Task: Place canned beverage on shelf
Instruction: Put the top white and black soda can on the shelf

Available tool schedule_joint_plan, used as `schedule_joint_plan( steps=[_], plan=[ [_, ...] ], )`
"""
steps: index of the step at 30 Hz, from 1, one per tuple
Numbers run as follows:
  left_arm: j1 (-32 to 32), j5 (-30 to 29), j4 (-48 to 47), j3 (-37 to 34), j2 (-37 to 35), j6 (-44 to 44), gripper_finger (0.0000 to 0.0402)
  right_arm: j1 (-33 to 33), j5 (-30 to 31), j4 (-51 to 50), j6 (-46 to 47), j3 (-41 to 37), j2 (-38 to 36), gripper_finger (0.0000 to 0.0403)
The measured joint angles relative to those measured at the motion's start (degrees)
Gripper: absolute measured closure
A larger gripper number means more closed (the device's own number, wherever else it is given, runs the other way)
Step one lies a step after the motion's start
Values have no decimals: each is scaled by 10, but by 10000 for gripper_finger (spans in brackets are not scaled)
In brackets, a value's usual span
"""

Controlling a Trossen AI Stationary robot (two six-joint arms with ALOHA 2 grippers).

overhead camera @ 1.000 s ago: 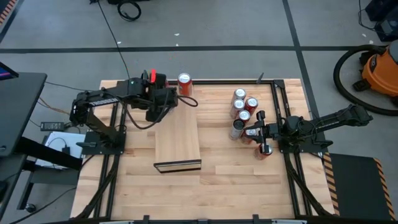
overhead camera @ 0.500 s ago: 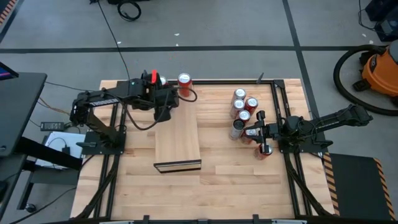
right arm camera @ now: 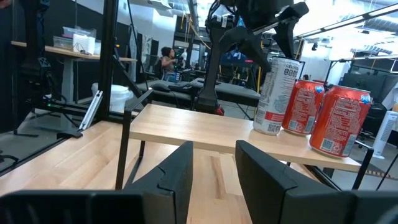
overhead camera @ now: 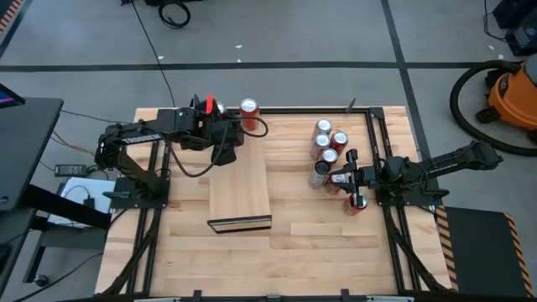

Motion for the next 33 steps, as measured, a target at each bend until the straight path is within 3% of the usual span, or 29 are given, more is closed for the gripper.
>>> schedule_joint_plan(
  steps=[7, 14, 23, 33],
  plan=[
    [-14, -3, 2, 0, 0, 179, 114, 0, 0, 0, 0, 0, 0, 273],
    [-25, -4, 8, 0, 0, 272, 114, 0, 0, 0, 0, 0, 0, 273],
    [-4, 24, 8, 1, -1, 264, 126, 0, 0, 0, 0, 0, 0, 273],
    [12, 17, 16, 2, -2, 166, 201, 0, 0, 0, 0, 0, 0, 273]
  ],
)
